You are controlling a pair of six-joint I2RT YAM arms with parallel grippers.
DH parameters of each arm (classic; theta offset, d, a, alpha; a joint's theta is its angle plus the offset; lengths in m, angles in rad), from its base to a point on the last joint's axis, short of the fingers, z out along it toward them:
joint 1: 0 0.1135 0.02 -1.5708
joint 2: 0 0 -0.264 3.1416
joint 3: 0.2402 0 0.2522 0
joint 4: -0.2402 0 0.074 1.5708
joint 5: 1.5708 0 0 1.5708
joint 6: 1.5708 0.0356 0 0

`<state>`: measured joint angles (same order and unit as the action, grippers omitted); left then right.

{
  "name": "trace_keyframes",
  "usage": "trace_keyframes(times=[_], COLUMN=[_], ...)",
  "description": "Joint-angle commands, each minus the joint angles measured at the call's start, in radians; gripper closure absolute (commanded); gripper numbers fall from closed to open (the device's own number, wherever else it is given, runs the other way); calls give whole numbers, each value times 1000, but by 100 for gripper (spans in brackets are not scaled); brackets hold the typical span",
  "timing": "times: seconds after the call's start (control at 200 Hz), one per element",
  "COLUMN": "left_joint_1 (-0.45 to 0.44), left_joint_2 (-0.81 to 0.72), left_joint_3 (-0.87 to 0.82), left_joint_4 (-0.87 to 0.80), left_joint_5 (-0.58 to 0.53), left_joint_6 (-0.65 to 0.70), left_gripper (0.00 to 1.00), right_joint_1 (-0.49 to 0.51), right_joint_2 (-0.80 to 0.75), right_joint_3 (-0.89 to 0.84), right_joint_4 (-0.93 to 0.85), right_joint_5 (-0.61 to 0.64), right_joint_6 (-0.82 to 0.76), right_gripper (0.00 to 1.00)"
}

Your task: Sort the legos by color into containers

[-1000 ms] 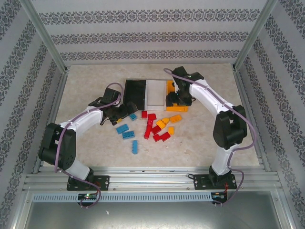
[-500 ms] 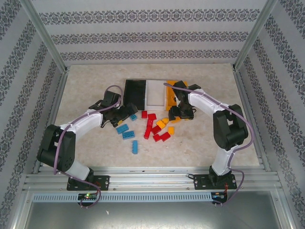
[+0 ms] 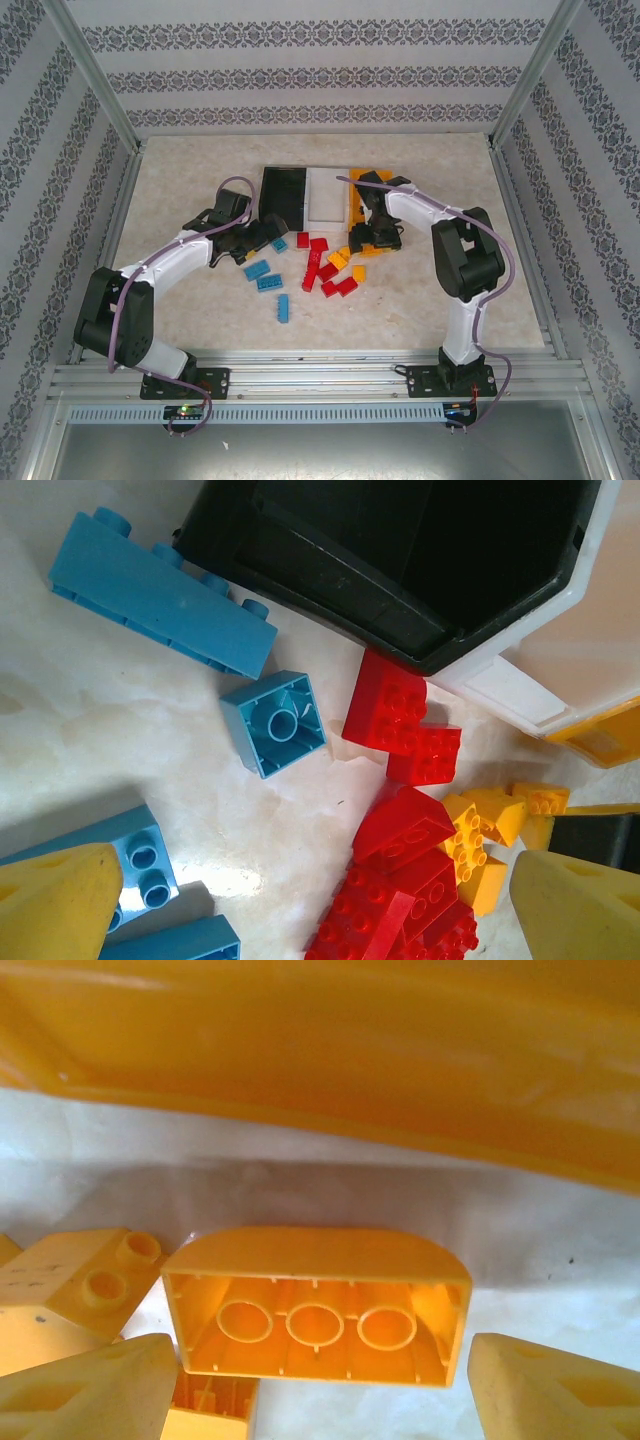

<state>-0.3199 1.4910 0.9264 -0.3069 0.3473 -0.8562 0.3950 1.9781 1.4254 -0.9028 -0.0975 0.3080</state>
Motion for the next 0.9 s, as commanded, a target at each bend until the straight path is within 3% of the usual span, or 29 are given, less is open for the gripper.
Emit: trace_keyframes(times=[0.0, 0.44, 0.6, 0.894], left_joint_1=[-8, -8, -7, -7], left_joint_2=[15, 46, 57, 67], left_joint_3=[44, 57, 57, 55], left_joint_4=[-40, -37, -25, -8], left_joint_5=[-10, 2, 10, 21], left_joint_6=[28, 27, 26, 26], left_gripper=[0, 0, 0, 0], right_joint_1=[0, -1, -1, -1], right_joint_2=[39, 68, 39, -81], right_joint_3=[35, 30, 10, 6], right_joint_4=[-4, -6, 2, -42], right_joint_5=[5, 11, 18, 16], right_joint_6=[-16, 0, 11, 28], right_gripper=[23, 32, 41, 42])
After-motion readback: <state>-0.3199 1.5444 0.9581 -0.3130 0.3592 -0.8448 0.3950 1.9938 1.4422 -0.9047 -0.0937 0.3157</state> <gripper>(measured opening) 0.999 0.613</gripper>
